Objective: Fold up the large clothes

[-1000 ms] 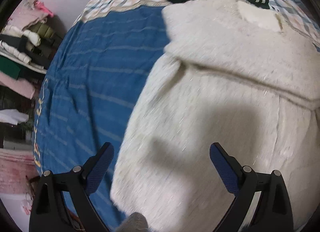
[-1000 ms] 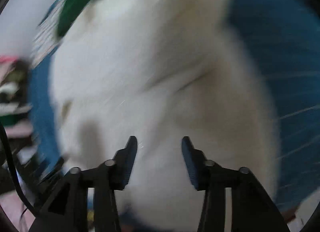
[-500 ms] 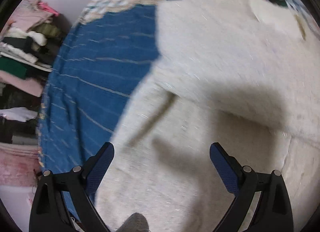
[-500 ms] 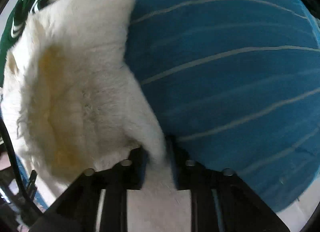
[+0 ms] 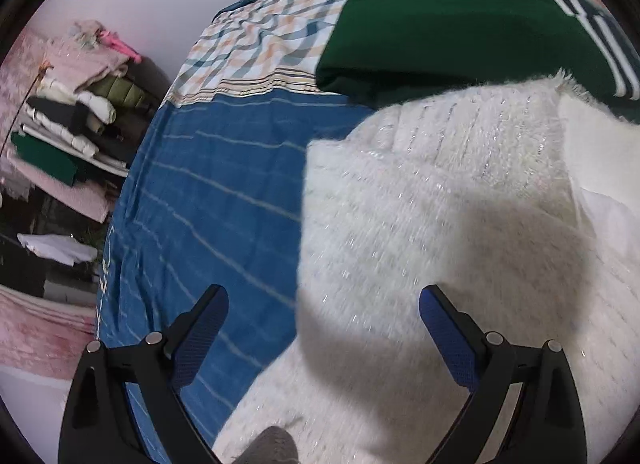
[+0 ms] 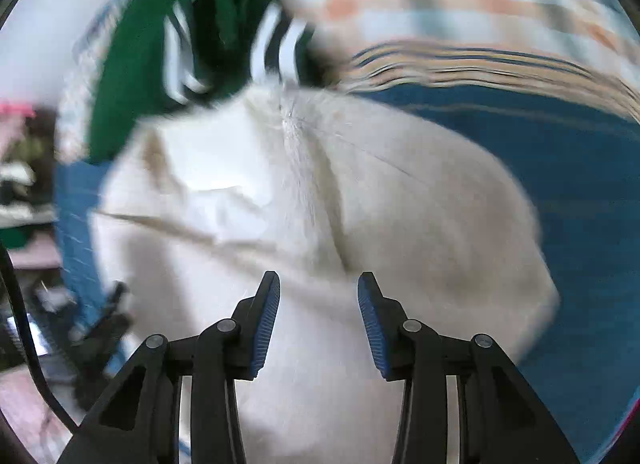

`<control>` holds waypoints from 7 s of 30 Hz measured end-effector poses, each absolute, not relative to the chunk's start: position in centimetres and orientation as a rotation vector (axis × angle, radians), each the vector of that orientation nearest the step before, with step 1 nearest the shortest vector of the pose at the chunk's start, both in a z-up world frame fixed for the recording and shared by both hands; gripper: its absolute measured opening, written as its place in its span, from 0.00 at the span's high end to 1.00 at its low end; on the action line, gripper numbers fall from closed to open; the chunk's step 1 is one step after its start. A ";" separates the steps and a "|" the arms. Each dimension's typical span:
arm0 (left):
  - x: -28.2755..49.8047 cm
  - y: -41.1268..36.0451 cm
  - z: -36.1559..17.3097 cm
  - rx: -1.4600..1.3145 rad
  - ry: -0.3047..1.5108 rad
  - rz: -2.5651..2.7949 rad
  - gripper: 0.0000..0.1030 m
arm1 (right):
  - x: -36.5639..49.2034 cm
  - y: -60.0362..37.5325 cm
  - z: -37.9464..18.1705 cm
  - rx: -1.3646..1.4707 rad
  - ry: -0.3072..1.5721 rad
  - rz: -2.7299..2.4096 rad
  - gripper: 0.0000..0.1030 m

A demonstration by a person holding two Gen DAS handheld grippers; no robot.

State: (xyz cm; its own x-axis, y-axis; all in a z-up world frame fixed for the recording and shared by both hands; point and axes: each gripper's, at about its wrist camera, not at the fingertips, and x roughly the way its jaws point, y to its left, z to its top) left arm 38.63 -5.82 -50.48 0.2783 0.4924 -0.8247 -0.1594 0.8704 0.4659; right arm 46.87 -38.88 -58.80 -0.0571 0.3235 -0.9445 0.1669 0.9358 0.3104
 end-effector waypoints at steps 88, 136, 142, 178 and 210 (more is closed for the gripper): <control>25.4 -9.1 -48.6 0.397 1.189 0.565 0.00 | 28.8 -51.9 -54.6 0.263 1.668 -0.098 0.18; 11.3 -31.2 -50.5 0.397 1.265 0.633 0.84 | 31.9 -66.4 -64.4 0.924 1.559 0.718 0.15; 11.1 -30.9 -50.2 0.360 1.287 0.594 0.84 | 35.2 -59.4 -69.0 1.098 1.585 0.750 0.15; 9.8 15.1 -51.9 -0.738 1.363 0.521 0.43 | 42.8 -16.2 -57.3 0.279 1.785 0.374 0.34; 7.3 13.6 -50.8 -0.492 1.331 0.754 0.22 | 38.6 -45.5 -59.6 0.928 1.415 0.477 0.72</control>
